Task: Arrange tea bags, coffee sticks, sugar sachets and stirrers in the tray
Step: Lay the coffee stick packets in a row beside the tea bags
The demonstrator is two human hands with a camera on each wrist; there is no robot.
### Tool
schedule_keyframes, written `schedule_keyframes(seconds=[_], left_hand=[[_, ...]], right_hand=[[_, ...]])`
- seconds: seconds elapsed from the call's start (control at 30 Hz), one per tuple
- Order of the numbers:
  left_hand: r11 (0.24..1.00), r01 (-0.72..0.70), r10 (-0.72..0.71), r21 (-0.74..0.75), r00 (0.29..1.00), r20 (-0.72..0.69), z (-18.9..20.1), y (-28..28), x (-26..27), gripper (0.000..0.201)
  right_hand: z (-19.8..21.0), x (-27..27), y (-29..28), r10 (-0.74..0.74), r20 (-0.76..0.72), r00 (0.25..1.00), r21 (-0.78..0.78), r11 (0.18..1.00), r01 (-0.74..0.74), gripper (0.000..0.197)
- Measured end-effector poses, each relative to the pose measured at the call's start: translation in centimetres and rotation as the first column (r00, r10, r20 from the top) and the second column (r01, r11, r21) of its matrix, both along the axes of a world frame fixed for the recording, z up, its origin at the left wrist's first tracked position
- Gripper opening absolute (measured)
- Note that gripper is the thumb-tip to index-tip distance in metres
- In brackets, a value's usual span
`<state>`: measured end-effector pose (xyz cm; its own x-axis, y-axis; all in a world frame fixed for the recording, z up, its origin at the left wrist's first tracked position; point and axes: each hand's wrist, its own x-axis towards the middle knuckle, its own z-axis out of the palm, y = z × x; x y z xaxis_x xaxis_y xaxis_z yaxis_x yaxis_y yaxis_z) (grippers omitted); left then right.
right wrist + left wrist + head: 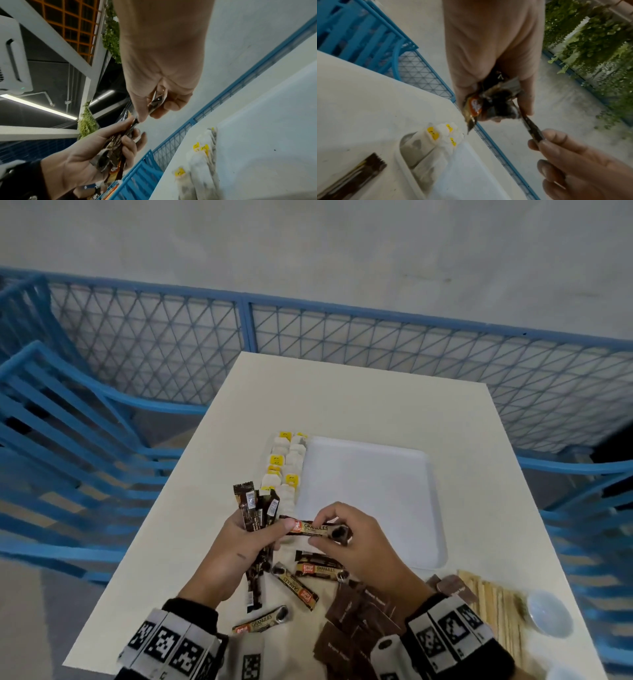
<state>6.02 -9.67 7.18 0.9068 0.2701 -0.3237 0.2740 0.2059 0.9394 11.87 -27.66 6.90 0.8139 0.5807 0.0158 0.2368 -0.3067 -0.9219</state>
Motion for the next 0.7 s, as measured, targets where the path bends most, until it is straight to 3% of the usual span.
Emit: schedule_keyframes(seconds=[0.13, 0.3, 0.5, 0.7], left_hand=[[0.999, 0.035, -0.034, -0.019, 0.999, 0.010, 0.2, 1.5, 1.7, 0.027], [0.998, 0.005, -0.009, 0.057, 0.998, 0.055, 0.7, 3.0, 3.3, 0.010], [0.993, -0.065, 0.055, 0.103, 0.994, 0.093, -0.3, 4.4, 4.6, 0.015], [0.997, -0.073, 0.073, -0.001, 0.996, 0.046, -1.2, 5.1, 5.0, 0.007]], right_hand=[[0.2, 1.1, 0.9, -0.051, -0.122, 0.991, 0.060, 0.996, 0.059, 0.019], [0.4, 2.4, 2.5, -0.159, -0.400, 0.903, 0.216, 0.941, 0.261, 0.016], [0.1, 3.2, 4.0, -0.234, -0.537, 0.810, 0.247, 0.875, 0.417, 0.012], [-1.5, 5.5, 2.6, -0.294, -0.630, 0.719, 0.262, 0.790, 0.553, 0.015]])
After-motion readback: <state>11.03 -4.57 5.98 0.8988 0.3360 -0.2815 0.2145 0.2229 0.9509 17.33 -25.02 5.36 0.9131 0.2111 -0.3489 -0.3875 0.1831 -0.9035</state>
